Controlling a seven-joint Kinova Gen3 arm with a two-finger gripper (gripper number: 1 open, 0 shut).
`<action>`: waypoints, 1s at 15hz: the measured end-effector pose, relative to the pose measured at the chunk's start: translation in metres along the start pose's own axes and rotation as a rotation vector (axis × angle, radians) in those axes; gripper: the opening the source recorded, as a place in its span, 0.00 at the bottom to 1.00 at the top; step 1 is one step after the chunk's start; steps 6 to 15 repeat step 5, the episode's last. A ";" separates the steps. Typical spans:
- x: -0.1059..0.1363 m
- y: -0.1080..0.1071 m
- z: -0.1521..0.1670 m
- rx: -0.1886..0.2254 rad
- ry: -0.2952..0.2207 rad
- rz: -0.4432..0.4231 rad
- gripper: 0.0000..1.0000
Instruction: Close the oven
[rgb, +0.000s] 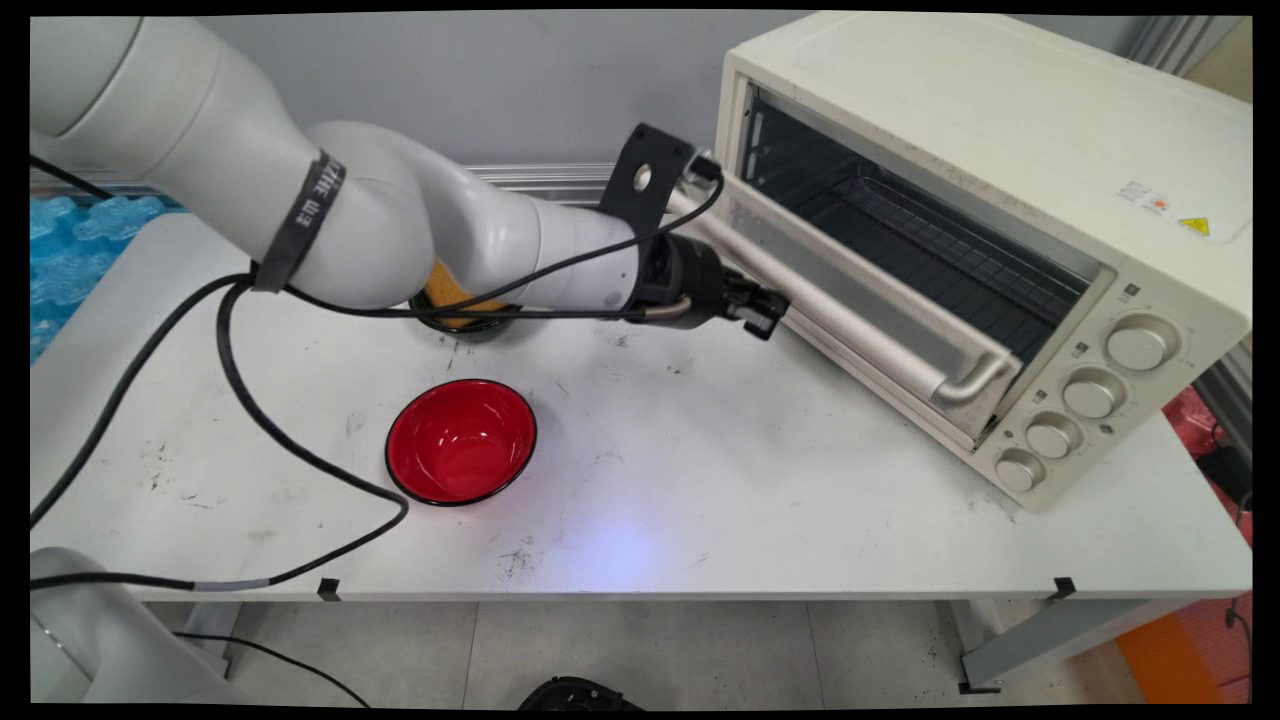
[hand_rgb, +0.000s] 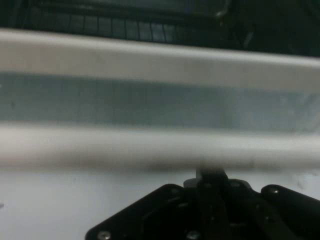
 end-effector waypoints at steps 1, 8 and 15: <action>0.004 0.001 0.001 -0.001 0.011 -0.002 0.00; 0.018 0.004 0.002 -0.007 0.043 -0.007 0.00; 0.018 0.004 0.002 -0.007 0.043 -0.007 0.00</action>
